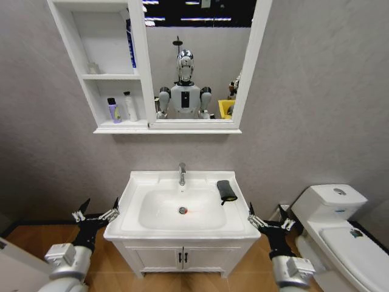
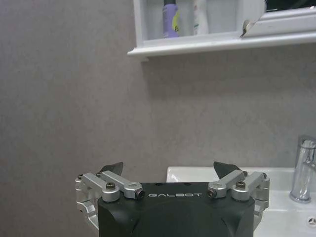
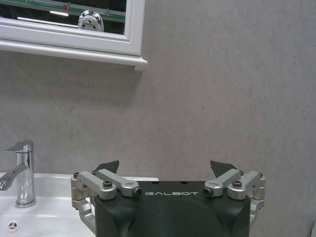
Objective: Move facial cleanser and shampoo from washbasin to cabinet, then wipe washbasin with towel.
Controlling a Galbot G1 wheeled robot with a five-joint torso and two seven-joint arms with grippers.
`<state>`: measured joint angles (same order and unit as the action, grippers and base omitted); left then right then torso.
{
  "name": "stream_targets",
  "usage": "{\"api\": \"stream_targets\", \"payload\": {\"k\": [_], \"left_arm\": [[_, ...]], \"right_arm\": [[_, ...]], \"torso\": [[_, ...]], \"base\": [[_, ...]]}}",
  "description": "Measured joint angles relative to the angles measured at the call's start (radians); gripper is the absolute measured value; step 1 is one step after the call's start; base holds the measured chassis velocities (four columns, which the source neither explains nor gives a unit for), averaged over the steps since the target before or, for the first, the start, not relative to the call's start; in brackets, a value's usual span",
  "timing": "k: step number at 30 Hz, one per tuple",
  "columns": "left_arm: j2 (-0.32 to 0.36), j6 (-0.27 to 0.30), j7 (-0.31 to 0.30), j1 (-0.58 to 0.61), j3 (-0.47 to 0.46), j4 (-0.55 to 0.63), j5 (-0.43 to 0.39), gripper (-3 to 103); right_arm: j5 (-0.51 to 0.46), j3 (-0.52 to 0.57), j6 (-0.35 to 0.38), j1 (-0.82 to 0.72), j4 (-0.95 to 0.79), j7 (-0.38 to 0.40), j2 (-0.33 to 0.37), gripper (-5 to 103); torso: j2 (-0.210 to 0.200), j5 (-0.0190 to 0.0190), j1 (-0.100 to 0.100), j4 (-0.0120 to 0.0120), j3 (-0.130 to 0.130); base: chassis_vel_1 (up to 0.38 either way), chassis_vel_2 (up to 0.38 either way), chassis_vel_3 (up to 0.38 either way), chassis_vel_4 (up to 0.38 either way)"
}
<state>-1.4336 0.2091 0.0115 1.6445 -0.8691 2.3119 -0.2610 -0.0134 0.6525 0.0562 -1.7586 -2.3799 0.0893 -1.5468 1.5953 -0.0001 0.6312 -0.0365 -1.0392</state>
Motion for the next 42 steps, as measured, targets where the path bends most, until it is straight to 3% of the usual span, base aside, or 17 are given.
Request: {"api": "stream_targets", "payload": {"k": [9,31,35,37,42], "left_arm": [[-0.002,-0.012,0.003,-0.001,-0.011,-0.036,-0.017,100],[0.004,-0.005,-0.002,-0.009,-0.006,-0.036,-0.021,100],[0.004,-0.004,-0.003,-0.010,-0.006,-0.036,-0.022,100],[0.005,-0.004,-0.003,-0.010,-0.005,-0.036,-0.022,100],[0.005,-0.003,-0.004,-0.010,-0.005,-0.036,-0.022,100]], "right_arm": [[0.005,0.006,-0.022,0.026,0.006,0.006,0.002,100],[0.022,-0.005,0.024,0.035,0.005,0.036,-0.001,100],[0.001,-0.011,0.080,0.076,0.044,0.033,0.017,100],[-0.045,-0.017,0.140,0.155,0.096,0.054,0.054,100],[-0.094,-0.002,0.195,0.238,0.182,0.089,0.123,100]], "torso": [[0.000,0.0002,0.000,0.0000,0.000],[0.000,0.0002,0.000,-0.0001,0.000],[-0.001,0.0000,0.002,0.0003,-0.001],[-0.001,0.0006,0.002,0.0000,0.000],[0.000,0.0002,0.000,-0.0002,0.000]], "base": [[0.000,0.000,0.000,0.000],[-0.056,0.053,0.058,-0.064],[-0.139,0.151,0.129,-0.128],[-0.083,0.116,0.047,-0.050],[-0.017,0.023,0.003,-0.002]]}}
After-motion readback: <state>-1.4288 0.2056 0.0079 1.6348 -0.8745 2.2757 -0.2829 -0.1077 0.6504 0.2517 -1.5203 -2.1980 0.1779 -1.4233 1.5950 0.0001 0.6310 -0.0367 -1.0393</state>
